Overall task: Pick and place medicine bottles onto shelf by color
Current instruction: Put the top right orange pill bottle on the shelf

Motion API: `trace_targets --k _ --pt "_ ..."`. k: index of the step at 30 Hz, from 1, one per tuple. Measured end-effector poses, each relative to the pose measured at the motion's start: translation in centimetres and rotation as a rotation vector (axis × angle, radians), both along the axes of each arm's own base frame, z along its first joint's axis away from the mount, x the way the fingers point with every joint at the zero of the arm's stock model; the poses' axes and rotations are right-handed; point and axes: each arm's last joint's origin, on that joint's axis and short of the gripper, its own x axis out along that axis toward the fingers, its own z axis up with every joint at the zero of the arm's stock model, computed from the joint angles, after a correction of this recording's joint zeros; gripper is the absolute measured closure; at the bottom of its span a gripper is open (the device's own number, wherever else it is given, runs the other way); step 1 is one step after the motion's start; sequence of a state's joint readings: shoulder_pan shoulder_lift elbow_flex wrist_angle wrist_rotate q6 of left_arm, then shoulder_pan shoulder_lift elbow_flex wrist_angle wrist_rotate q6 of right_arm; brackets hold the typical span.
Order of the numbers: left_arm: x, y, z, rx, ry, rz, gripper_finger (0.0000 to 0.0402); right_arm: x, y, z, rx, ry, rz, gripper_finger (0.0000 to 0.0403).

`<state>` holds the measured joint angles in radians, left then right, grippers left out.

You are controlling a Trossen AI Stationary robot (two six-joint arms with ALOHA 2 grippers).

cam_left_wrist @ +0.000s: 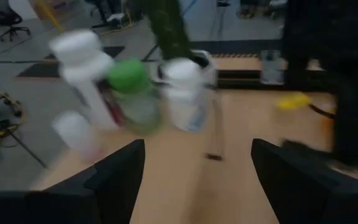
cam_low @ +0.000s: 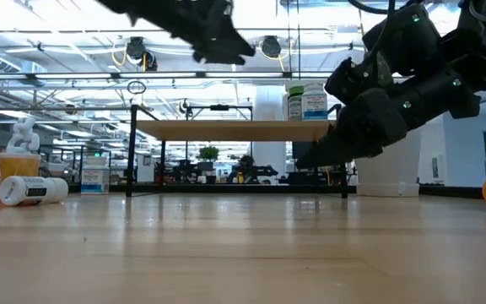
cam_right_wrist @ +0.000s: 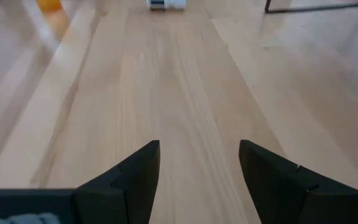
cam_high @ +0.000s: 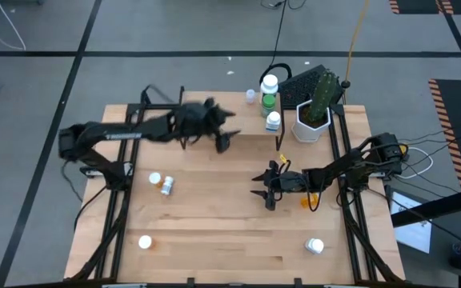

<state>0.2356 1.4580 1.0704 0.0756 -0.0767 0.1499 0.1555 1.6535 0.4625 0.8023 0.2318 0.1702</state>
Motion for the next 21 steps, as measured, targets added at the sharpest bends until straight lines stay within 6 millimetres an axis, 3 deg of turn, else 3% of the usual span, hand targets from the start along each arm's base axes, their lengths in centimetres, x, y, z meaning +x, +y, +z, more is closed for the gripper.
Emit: trace_targets --k 5,10,16,21 --pt "-2.6 -4.6 -5.3 -0.040 -0.069 -0.006 0.0103 0.3 0.3 0.6 0.062 -0.066 0.060 0.0190" --pt "-4.9 -7.1 -9.3 -0.074 -0.155 -0.017 0.0103 0.5 0.5 1.2 -0.001 -0.127 0.125 0.0190" --pt "-6.6 -8.6 -11.8 -0.107 -0.144 -0.054 0.0103 -0.1 0.7 2.8 -0.047 -0.139 0.155 0.0190" --pt "-6.8 -9.1 -11.8 -0.102 -0.167 -0.078 0.0103 -1.6 1.6 6.3 -0.094 0.005 0.154 0.0190"
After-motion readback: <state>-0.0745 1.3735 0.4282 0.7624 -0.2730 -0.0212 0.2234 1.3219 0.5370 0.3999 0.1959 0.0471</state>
